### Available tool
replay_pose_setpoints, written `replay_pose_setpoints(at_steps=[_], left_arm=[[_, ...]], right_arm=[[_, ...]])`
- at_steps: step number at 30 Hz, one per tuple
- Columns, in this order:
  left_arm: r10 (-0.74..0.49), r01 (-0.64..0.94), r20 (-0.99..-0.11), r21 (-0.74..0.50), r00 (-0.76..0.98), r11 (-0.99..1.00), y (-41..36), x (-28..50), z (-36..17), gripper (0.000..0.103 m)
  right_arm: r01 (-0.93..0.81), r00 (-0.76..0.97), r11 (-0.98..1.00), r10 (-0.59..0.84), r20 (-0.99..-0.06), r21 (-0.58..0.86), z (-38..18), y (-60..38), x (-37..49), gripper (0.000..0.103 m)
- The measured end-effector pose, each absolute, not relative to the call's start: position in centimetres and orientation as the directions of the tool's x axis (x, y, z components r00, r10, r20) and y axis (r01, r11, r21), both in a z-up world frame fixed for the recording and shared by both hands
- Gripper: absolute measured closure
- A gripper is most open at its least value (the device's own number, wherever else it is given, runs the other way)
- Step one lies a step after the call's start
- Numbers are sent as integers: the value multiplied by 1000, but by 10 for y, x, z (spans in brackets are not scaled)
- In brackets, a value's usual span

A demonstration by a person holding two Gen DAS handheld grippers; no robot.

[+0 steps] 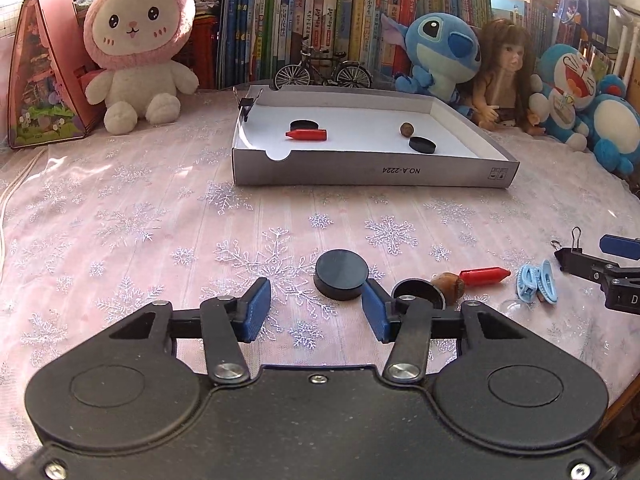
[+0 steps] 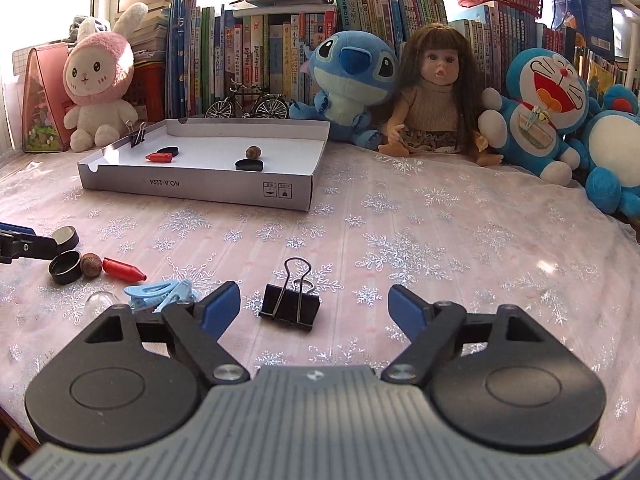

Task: Organize rigid objects
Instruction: 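Move both open grippers back from the tray toward the objects on the table, then grasp a black round lid with the left gripper while the right grasps the black binder clip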

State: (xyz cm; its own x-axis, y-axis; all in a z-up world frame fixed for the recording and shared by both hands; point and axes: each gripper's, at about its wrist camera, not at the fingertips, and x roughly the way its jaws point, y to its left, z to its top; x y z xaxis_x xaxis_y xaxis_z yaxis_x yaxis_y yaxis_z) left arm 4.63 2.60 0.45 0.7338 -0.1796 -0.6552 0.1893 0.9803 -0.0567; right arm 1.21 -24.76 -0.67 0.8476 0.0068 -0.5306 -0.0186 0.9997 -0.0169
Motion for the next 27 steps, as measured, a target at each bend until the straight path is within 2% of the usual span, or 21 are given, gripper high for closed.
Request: replay_pose_setpoints(at_steps=[21, 23, 24, 25, 26, 27], left_arm=[[-124, 161, -601, 7, 790, 987, 2, 47, -9, 53], [-125, 164, -599, 10, 791, 986, 1, 47, -10, 56], [-125, 163, -599, 10, 791, 987, 1, 47, -10, 59], [-121, 159, -597, 11, 793, 987, 2, 46, -9, 70], [-116, 151, -597, 10, 794, 988, 2, 46, -7, 73], [-114, 144, -597, 2, 794, 990, 3, 46, -6, 73]], right_arm=[[-4, 842, 1000, 1, -540, -3, -20, -241, 14, 18], [-3, 842, 1000, 2, -540, -1, -20, -242, 15, 18], [-4, 842, 1000, 4, -540, 1, -20, -242, 15, 20], [-10, 842, 1000, 12, -539, 7, -19, -242, 14, 28], [-15, 845, 1000, 19, -535, 10, -18, -241, 13, 36], [-16, 846, 1000, 18, -533, 7, -17, -241, 12, 54]])
